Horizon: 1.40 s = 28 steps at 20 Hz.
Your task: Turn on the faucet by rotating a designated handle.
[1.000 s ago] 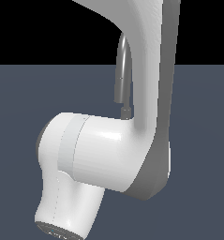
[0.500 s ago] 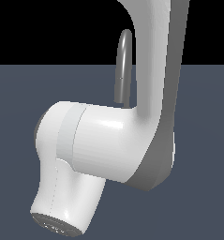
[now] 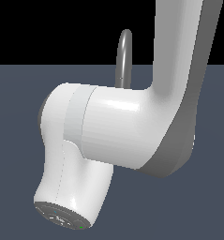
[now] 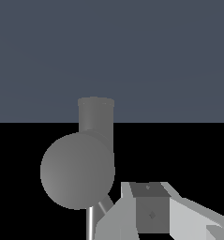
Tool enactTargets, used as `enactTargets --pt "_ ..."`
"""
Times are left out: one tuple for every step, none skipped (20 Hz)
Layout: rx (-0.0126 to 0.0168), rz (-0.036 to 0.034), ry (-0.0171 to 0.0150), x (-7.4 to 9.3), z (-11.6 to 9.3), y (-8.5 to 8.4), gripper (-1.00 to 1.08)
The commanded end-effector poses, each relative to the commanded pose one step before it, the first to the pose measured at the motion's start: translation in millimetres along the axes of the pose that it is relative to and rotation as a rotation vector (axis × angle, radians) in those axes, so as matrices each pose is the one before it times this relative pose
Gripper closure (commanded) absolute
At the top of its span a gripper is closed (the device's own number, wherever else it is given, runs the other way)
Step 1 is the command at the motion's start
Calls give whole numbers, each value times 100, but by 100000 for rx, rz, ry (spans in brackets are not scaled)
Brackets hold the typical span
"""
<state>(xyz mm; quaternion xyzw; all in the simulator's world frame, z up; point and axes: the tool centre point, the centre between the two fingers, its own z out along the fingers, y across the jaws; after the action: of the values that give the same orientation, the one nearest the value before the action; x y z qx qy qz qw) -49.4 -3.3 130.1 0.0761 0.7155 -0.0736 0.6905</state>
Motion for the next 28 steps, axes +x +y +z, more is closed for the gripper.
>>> enactTargets --pt "-438 312 -3520 -2125 -9 118 108" --pt "528 -205 3451 1890 -90 -219 108" --pt "-39 16 -255 -255 1 -307 108" --pt "-39 16 -255 -254 1 -306 108" --pt "-39 16 -255 -254 1 -305 108" --pt "-39 16 -255 -253 2 -304 108" --pt "-38 15 -246 -248 3 -304 108" --pt "-40 15 -255 -252 2 -302 108" --pt "-40 15 -255 -252 2 -301 108" --pt "-38 15 -246 -247 4 -301 108" --pt "-40 15 -255 -251 2 -300 108" --pt "-39 15 -245 -246 4 -299 108" --pt "-41 15 -255 -250 3 -298 108" --pt "-39 15 -245 -245 6 -298 108" --pt "-41 15 -255 -249 5 -296 108" --pt "0 0 0 0 0 0 108" --pt "-26 1292 2389 1161 -169 1748 108" --pt "-2 -80 -164 48 10 -383 108" --pt "-2 -80 -164 48 10 -382 108" --pt "-2 -80 -164 47 10 -381 108" --pt "-2 -80 -164 47 10 -380 108" --pt "-2 -80 -164 47 10 -379 108" --pt "-2 -80 -164 47 11 -378 108" --pt "-1 -80 -164 47 11 -378 108" --pt "-1 -81 -164 47 11 -377 108" --pt "-1 -81 -164 46 11 -376 108" --pt "-1 -81 -164 46 12 -376 108" --pt "-1 -81 -164 46 12 -376 108"
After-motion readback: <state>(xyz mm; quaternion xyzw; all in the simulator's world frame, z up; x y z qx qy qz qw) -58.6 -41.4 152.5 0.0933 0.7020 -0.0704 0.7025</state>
